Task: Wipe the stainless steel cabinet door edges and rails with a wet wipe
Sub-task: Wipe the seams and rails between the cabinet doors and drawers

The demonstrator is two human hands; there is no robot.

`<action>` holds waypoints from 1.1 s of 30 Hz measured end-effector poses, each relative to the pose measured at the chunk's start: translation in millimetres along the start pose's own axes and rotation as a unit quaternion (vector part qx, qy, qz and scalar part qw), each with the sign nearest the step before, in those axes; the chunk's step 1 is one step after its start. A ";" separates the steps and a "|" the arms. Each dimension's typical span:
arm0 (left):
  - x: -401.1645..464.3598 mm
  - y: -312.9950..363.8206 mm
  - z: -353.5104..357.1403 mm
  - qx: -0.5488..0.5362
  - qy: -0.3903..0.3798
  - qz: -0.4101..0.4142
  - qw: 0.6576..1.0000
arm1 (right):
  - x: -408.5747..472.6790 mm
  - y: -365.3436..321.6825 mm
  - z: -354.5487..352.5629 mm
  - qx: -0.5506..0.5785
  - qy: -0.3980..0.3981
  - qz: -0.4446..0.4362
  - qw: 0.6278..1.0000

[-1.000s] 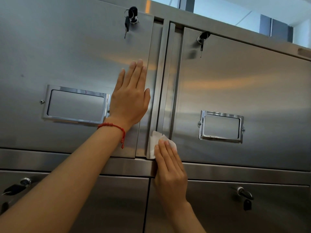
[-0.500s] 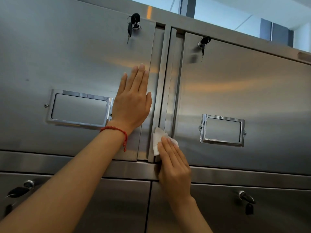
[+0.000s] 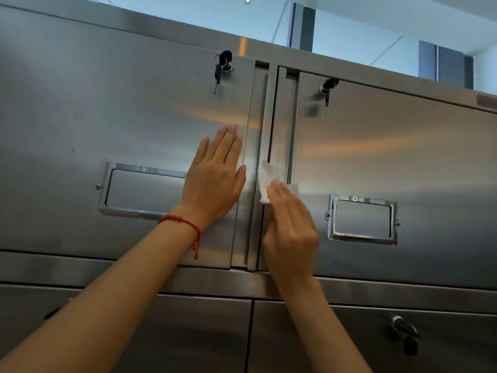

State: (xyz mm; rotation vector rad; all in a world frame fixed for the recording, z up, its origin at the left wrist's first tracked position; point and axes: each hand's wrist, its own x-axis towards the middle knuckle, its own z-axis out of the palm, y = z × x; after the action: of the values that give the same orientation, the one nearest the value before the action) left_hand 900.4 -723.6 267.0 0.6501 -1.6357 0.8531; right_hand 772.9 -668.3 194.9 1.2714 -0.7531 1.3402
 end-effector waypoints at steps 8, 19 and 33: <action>-1.5 -19.1 -12.6 0.038 0.007 -0.001 0.999 | 48.4 11.7 23.6 -0.060 0.002 -0.080 0.995; 12.5 -29.7 -11.1 0.045 0.017 -0.010 0.999 | 91.1 29.7 46.3 -0.115 -0.019 -0.113 0.987; 15.2 -36.3 -1.9 0.056 0.021 -0.018 0.998 | 102.7 32.1 62.0 -0.095 -0.012 -0.085 0.992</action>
State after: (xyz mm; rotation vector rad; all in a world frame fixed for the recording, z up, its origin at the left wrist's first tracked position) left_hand 926.7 -743.1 289.0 0.7330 -1.5430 0.9304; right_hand 775.1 -705.3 313.5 1.1736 -0.7520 1.0915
